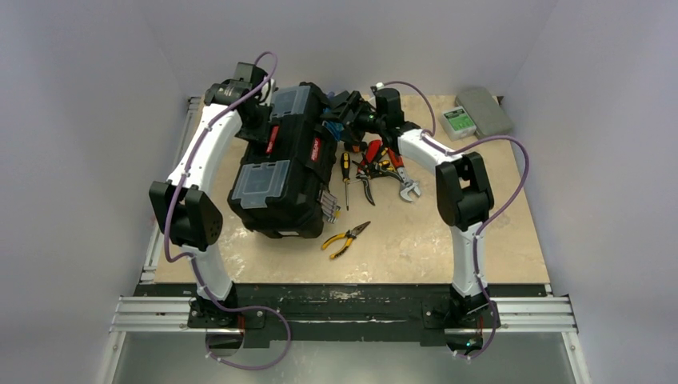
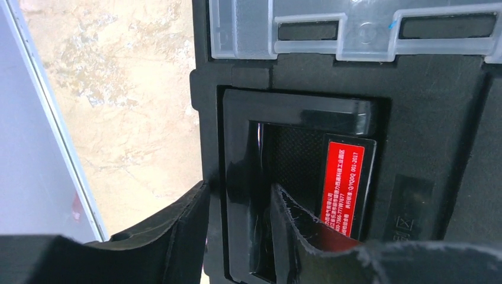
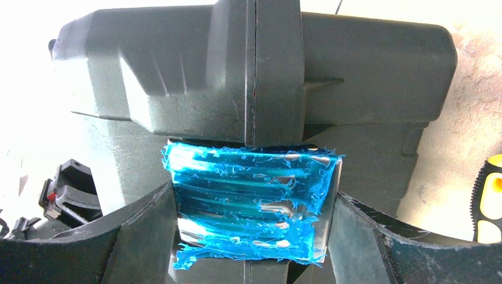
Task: Pack the tool kit
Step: Open the toolbox at the center of the board.
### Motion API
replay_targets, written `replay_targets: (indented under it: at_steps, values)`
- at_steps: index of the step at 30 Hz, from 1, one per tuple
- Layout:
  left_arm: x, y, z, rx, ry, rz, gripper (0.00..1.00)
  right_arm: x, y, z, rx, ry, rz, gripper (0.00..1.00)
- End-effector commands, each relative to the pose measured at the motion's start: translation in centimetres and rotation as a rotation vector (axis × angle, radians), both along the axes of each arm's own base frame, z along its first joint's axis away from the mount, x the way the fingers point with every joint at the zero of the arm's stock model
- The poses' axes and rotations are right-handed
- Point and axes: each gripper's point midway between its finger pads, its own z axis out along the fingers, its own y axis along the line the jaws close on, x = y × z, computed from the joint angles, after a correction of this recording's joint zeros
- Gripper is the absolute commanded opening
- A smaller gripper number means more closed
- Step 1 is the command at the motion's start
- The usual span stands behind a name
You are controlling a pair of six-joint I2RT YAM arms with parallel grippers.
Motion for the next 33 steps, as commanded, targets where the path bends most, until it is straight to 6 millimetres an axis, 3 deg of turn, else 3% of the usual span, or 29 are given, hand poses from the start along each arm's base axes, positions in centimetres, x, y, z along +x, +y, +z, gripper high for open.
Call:
replay_targets:
  at_steps: [1,6,17,27,33]
  values:
    - [-4.0,-2.3,-11.2,-0.005,0.381,-0.051,0.09,-2.2,0.6,0.8,-0.099,-0.133,0.127,0.0]
    - [-4.0,-1.3,-11.2,0.083,0.37,-0.036,0.08,-1.8,0.4,0.8,-0.096,-0.121,0.121,0.0]
    - [-4.3,-1.4,-11.6,0.319,0.367,-0.083,0.08,-1.7,-3.0,-1.9,-0.244,-0.037,0.068,0.0]
    - [-5.1,-2.2,-13.1,0.57,0.42,-0.161,0.08,-2.2,-3.7,-0.3,-0.088,-0.042,0.091,0.0]
    - [-6.0,-2.5,-14.7,0.656,0.501,-0.194,0.08,-2.2,-4.5,0.5,-0.149,-0.054,0.08,0.0]
